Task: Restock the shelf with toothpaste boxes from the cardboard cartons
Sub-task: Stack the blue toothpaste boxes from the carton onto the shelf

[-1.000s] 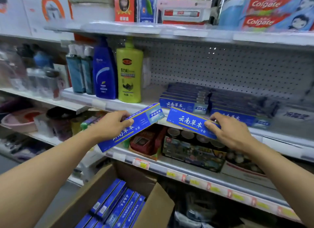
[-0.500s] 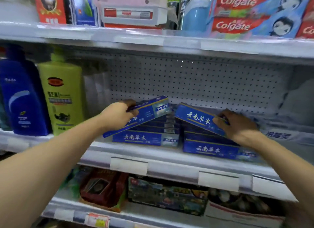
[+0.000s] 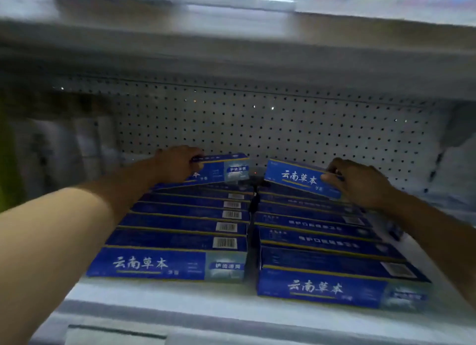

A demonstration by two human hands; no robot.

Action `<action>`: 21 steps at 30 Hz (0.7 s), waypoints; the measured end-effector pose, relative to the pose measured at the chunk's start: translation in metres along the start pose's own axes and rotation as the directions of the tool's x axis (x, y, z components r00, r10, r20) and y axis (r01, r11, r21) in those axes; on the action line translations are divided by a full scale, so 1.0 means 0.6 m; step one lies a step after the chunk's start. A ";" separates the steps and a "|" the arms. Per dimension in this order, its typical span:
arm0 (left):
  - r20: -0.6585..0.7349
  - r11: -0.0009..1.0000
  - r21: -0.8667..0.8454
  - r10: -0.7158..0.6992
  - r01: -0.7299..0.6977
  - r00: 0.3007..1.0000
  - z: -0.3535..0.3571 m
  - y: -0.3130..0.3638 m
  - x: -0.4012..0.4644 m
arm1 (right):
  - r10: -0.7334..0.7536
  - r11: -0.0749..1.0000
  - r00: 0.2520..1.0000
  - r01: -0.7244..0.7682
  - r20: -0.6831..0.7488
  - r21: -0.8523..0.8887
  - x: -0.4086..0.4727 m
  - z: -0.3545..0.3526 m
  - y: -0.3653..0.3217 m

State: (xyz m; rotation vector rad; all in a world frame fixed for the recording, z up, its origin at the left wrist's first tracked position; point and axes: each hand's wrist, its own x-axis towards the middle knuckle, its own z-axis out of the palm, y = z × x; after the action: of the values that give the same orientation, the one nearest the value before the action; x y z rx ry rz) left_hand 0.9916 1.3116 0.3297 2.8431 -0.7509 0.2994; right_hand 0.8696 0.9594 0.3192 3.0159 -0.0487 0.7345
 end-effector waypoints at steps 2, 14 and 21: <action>0.043 1.000 -0.005 0.017 -0.017 0.999 0.001 0.000 0.025 | -0.003 0.998 1.000 0.003 0.002 -0.056 0.020 0.006 0.003; 0.100 0.998 0.062 0.015 -0.022 0.995 0.012 -0.003 0.111 | -0.083 0.990 0.996 0.085 0.020 -0.115 0.088 0.026 0.012; 0.134 0.997 0.079 -0.010 -0.001 0.991 0.030 -0.001 0.134 | -0.067 0.981 0.994 0.082 0.088 -0.179 0.098 0.038 0.008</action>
State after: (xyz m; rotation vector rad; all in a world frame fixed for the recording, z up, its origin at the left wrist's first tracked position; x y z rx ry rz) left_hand 1.0628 1.2704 0.3317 2.9634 -0.7736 0.1404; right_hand 0.9323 0.9522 0.3260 2.8547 -0.0051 0.5663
